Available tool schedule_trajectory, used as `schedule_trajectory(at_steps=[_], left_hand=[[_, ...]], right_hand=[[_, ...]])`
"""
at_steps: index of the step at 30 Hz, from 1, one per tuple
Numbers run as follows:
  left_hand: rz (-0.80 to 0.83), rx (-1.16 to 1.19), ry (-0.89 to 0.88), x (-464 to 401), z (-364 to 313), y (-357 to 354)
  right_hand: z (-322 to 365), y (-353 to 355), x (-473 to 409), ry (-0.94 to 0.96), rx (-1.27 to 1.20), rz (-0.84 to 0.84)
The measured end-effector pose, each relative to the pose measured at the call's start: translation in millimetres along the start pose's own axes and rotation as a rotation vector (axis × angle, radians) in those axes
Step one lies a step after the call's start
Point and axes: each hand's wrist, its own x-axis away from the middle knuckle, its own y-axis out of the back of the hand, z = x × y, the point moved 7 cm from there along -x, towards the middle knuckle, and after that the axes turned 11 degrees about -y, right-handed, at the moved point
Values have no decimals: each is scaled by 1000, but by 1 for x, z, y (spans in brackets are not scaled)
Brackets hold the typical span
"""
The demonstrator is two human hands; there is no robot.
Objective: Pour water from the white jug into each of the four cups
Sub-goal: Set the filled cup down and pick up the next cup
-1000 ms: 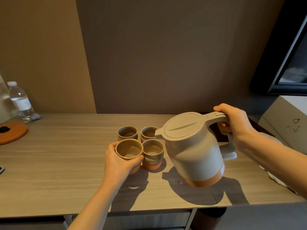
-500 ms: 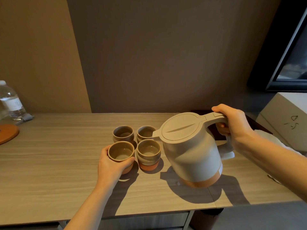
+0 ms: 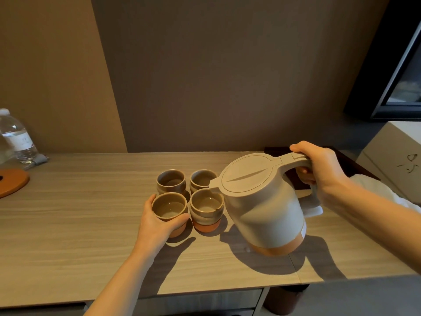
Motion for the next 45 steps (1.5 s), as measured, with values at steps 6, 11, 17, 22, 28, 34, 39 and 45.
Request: schedule_trajectory(at_steps=[6, 11, 17, 22, 28, 34, 39, 45], left_hand=[[-27, -54, -4, -30, -21, 7], [-28, -194, 62, -75, -11, 11], [164, -170, 249, -99, 15, 1], [216, -248, 220, -109, 17, -9], [251, -304, 239, -117, 19, -14], [237, -317, 221, -121, 18, -13], [181, -291, 167, -120, 17, -12], [37, -156, 16, -131, -12, -1]], right_hand=[[-1, -2, -2, -3, -5, -12], [-2, -2, -8, -10, -20, 4], [-1, -4, -18, -19, -25, 14], [1, -9, -24, -1, -3, 42], [-3, -12, -27, -13, 3, 20], [-7, -11, -28, -29, 1, 6], [-5, -8, -26, -27, -1, -10], [-1, -7, -23, -23, -22, -18]])
